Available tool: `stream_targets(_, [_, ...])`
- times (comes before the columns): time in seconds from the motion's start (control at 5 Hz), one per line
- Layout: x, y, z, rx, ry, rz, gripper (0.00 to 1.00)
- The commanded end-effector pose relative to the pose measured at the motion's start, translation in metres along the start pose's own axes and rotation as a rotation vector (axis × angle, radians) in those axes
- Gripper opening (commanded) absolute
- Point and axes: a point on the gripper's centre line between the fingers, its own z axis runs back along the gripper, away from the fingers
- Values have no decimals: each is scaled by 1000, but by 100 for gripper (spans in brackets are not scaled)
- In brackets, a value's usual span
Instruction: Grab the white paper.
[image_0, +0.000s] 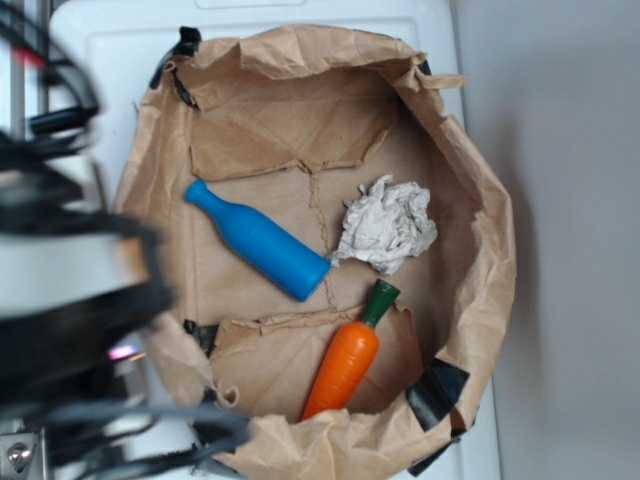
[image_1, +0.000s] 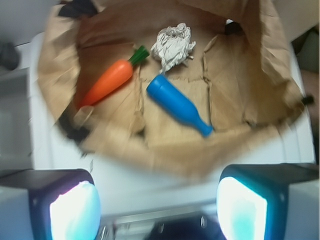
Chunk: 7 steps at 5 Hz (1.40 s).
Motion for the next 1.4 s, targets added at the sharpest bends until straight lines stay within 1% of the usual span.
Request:
stream_targets(0.0, [33, 11, -5, 7, -85, 45, 100])
stream_targets(0.2, [38, 18, -16, 7, -134, 40, 100])
stream_targets(0.4, [61, 26, -34, -3, -150, 48, 100])
stream_targets(0.6, [74, 28, -48, 21, -146, 71, 100])
stream_targets(0.8, [77, 29, -58, -4, -122, 113, 100])
stream_targets(1.0, [74, 29, -62, -36, -179, 180, 100])
stream_targets(1.2, [86, 28, -74, -67, -231, 212, 100])
